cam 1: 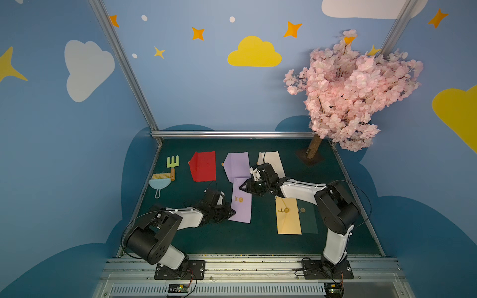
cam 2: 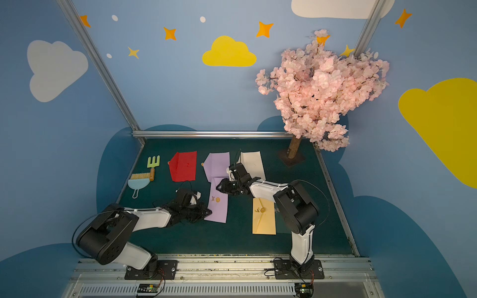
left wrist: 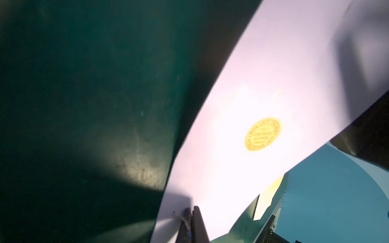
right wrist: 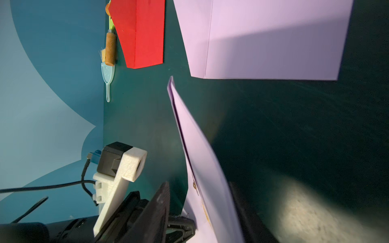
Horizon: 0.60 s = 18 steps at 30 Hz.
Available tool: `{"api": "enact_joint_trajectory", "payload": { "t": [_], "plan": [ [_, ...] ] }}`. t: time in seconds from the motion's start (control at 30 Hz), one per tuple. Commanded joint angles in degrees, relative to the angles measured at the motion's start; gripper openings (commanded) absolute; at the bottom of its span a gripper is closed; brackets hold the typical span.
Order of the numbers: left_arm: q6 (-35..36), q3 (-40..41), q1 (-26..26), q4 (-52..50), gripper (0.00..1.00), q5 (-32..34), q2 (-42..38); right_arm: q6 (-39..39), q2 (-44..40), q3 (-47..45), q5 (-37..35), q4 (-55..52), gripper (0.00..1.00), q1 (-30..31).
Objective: Open the envelope
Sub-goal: Pick up the envelope from the center of the board.
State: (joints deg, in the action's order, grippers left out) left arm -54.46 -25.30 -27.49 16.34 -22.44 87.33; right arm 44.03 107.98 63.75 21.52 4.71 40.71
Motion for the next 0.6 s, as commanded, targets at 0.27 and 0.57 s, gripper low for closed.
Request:
{"api": "enact_joint_trajectory", "payload": {
  "t": [0.27, 0.57],
  "plan": [
    [0.14, 2.23, 0.15, -5.2, 0.03, 1.61, 2.42, 0.59, -2.17, -2.05, -0.58, 5.49, 0.1, 0.17],
    [5.39, 2.95, 1.58, -1.36, 0.14, -5.7, -5.3, -1.38, -4.01, -3.09, 4.62, 5.93, 0.0, 0.09]
  ]
}}
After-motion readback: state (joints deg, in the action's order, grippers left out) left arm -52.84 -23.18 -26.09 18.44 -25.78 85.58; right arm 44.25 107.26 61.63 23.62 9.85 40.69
